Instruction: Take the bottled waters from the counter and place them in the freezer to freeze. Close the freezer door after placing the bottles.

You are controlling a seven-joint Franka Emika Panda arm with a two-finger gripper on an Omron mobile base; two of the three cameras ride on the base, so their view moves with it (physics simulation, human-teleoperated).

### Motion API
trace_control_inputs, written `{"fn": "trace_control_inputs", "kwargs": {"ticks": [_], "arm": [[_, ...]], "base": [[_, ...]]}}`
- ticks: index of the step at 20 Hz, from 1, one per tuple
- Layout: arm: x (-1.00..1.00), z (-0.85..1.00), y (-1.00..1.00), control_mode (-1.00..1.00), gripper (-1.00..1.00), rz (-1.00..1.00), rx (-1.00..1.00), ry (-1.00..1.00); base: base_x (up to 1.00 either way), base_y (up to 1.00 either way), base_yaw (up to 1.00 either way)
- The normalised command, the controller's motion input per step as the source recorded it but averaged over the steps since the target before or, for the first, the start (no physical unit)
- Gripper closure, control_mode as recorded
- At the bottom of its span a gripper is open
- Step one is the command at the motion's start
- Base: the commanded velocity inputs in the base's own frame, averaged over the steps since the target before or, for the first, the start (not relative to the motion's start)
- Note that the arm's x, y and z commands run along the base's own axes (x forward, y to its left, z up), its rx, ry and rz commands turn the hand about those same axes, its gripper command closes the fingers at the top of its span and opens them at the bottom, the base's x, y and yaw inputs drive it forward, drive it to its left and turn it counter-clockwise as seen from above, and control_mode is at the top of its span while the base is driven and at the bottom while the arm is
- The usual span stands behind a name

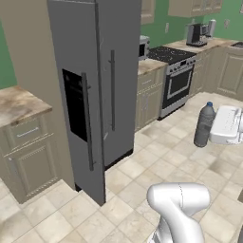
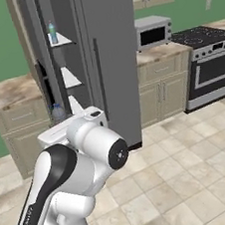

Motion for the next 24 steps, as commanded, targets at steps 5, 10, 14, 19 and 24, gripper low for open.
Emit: {"fn": "trace_control_inputs", "kwargs": {"ticks": [5,10,14,19,24], "arm": [[0.0,0.0,0.0,1.0,1.0,0.0,0.0,0.0],[0.0,0.0,0.0,1.0,1.0,0.0,0.0,0.0],[0.0,0.0,0.0,1.0,1.0,0.0,0.0,0.0],[0.0,0.0,0.0,1.0,1.0,0.0,0.0,0.0],[0.0,0.0,0.0,1.0,1.0,0.0,0.0,0.0]], "base": [[0.44,-0.65,0.04],[0.56,-0.3,0.16],[0.72,-0.01,0.22],[0.69,-0.03,0.22],[0.49,-0.3,0.11]]}}
